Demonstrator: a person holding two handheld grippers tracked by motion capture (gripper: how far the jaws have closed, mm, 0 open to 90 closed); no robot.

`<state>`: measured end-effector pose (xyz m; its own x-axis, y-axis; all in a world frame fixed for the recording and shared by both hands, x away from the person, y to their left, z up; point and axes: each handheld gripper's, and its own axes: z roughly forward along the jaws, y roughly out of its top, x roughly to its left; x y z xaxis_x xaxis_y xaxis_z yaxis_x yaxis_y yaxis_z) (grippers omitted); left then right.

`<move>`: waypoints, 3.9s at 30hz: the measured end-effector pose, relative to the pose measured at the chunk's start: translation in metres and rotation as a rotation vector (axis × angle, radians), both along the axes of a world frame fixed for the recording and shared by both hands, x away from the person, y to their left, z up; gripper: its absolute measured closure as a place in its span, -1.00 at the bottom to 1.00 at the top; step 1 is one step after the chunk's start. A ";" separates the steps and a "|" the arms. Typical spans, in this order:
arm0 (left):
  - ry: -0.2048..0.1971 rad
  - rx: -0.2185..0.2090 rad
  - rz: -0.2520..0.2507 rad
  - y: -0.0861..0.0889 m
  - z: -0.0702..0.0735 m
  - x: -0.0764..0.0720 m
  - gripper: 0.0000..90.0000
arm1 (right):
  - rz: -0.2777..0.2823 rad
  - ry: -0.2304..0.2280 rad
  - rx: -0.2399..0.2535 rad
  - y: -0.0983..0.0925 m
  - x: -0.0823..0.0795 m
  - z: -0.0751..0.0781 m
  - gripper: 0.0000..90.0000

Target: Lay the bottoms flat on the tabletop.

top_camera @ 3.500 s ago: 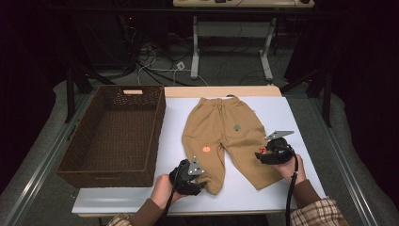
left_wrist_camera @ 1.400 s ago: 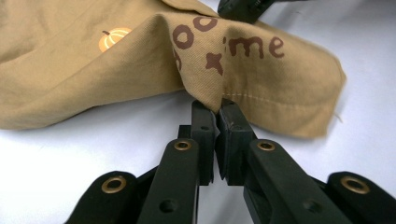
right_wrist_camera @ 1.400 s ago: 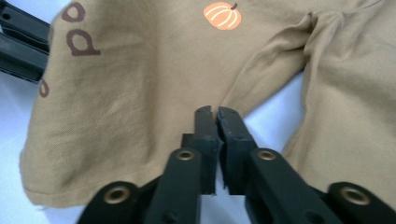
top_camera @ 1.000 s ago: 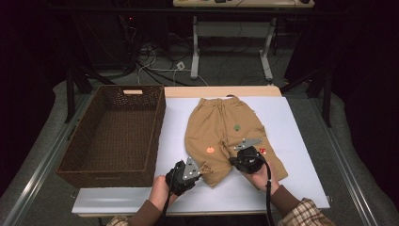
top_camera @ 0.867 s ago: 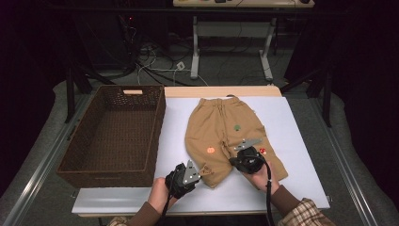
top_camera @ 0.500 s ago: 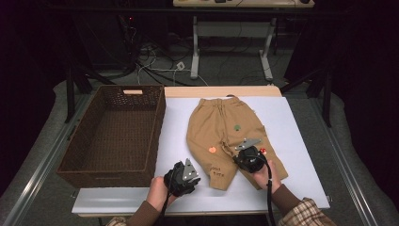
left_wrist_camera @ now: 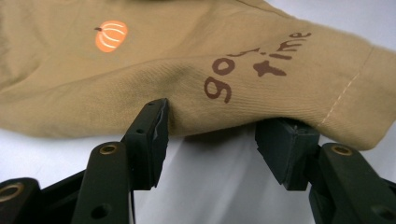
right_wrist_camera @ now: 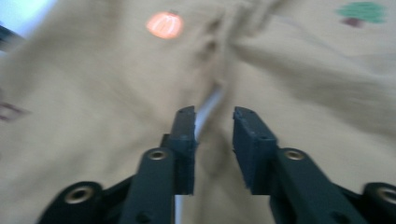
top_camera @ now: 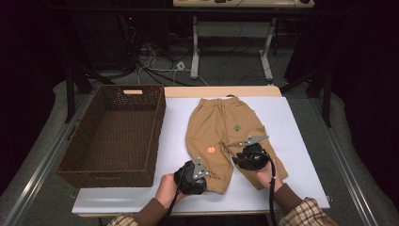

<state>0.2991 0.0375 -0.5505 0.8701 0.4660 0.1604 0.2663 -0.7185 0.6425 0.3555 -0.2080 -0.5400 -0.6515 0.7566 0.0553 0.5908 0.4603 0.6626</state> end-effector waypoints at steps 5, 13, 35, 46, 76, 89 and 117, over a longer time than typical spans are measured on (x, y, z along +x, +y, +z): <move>-0.006 0.009 -0.017 -0.003 -0.001 0.001 -0.02 | 0.038 0.015 -0.012 0.014 -0.001 -0.005 0.31; -0.021 -0.025 -0.025 -0.006 -0.006 0.007 0.54 | 0.039 -0.027 -0.071 0.018 0.001 -0.011 0.97; -0.121 0.027 -0.079 0.023 0.025 -0.020 0.91 | 0.012 -0.096 -0.144 0.009 -0.001 -0.002 0.98; -0.041 -0.014 -0.077 0.011 0.018 -0.018 0.29 | 0.005 -0.082 -0.061 -0.005 0.000 0.007 0.35; 0.024 0.016 -0.173 -0.009 -0.001 -0.012 0.99 | -0.298 0.012 -0.100 -0.108 0.034 -0.005 0.17; 0.064 0.015 -0.232 -0.019 0.001 -0.020 0.06 | -0.288 0.021 -0.057 -0.115 0.036 -0.008 0.51; 0.112 0.052 -0.159 0.016 0.011 -0.025 0.89 | -0.232 0.088 -0.131 -0.114 0.016 0.001 0.95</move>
